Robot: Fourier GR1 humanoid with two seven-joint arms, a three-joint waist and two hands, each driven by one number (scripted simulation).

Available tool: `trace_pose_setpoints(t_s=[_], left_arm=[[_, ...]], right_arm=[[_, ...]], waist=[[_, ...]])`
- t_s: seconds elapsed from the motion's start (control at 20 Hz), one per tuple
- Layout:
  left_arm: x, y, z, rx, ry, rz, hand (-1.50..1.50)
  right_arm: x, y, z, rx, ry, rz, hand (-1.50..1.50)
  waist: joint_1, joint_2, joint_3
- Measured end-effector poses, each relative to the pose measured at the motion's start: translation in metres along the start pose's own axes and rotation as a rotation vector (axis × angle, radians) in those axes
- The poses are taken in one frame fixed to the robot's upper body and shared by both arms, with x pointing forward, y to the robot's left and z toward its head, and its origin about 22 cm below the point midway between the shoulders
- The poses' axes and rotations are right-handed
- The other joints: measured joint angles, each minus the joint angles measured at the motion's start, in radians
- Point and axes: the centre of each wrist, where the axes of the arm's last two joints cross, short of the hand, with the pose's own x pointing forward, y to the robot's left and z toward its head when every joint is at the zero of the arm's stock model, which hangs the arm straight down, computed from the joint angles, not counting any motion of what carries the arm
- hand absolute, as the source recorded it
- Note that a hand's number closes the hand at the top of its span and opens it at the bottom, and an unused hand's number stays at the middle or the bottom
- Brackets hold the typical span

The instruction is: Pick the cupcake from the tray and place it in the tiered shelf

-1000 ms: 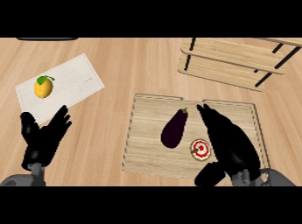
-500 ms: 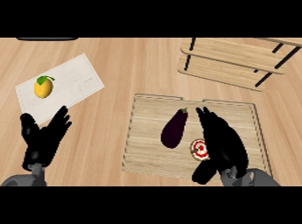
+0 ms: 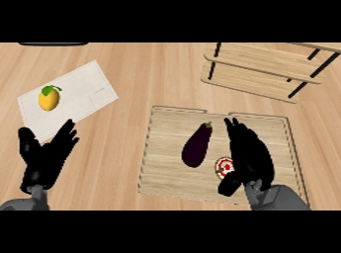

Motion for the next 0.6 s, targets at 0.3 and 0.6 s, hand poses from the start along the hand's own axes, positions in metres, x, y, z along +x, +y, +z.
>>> trace_pose_setpoints(t_s=[0.3, 0.6], left_arm=[[0.001, 0.002, -0.004, -0.002, 0.009, 0.0, 0.0], [0.0, 0.0, -0.004, -0.01, 0.003, -0.001, 0.0]], right_arm=[[-0.002, 0.021, -0.008, -0.005, -0.019, -0.007, -1.5], [0.001, 0.023, -0.016, 0.11, -0.094, 0.119, 1.5]], waist=[[-0.001, 0.0, 0.0], [0.003, -0.004, -0.004]])
